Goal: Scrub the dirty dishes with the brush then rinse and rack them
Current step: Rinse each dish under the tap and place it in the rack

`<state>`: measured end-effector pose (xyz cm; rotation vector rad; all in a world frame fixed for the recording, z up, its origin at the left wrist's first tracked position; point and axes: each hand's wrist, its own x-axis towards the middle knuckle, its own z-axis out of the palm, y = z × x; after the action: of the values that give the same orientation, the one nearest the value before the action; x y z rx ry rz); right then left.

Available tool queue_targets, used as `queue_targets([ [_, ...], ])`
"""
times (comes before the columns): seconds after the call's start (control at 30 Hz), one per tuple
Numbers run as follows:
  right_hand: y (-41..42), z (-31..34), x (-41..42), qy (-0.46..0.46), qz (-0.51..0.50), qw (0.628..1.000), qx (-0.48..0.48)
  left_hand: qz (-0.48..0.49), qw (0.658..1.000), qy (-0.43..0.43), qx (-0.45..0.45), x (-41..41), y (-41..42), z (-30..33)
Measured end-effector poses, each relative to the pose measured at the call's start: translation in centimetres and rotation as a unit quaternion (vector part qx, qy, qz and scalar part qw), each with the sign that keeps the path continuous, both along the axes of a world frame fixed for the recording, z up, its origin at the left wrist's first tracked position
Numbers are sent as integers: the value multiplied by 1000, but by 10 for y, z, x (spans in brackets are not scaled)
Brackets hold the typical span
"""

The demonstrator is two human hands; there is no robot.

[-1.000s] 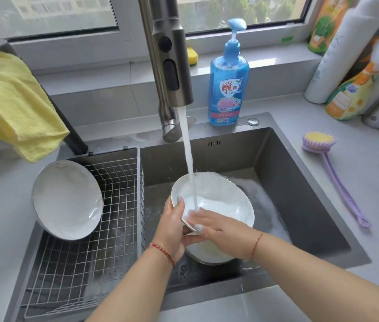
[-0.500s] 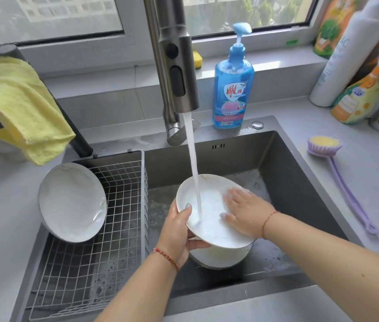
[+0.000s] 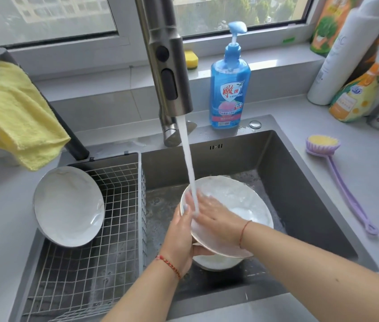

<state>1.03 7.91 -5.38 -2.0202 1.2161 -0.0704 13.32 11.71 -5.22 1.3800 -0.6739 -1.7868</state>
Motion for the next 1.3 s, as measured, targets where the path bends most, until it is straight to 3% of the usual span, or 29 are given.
queue_targets([
  [0.13, -24, -11, -25, 146, -29, 986, -70, 32, 999, -1, 9, 3, 4, 1],
  [0.27, -14, -5, -45, 204, -62, 976, -35, 68, 997, -22, 14, 7, -1, 1],
  [0.43, 30, -7, -60, -36, -35, 998, -43, 86, 995, -49, 20, 13, -15, 1],
  [0.57, 49, -19, -61, -63, -10, 973, -221, 55, 997, -58, 23, 12, -24, 2],
  [0.7, 47, -10, -58, -67, -58, 959, -268, 52, 996, -65, 18, 9, -29, 3],
  [0.8, 43, 4, -57, -86, -126, 958, -241, 19, 996, -85, 3, 4, -31, 6],
  [0.97, 35, 20, -51, -133, -183, 965, -132, -35, 963, -261, -58, -11, -36, 16],
  [1.07, 31, 32, -45, -167, -195, 963, -85, -63, 949, -303, -57, -10, -43, 16],
  [1.13, 27, 38, -42, -167, -198, 964, -61, -35, 969, -245, -19, -7, -49, 11],
  [1.2, 21, 43, -38, -159, -194, 968, -33, 45, 989, -132, 48, -5, -53, 2],
  [1.3, 13, 48, -30, -157, -189, 969, 3, 69, 990, -65, 106, 5, -51, 2],
])
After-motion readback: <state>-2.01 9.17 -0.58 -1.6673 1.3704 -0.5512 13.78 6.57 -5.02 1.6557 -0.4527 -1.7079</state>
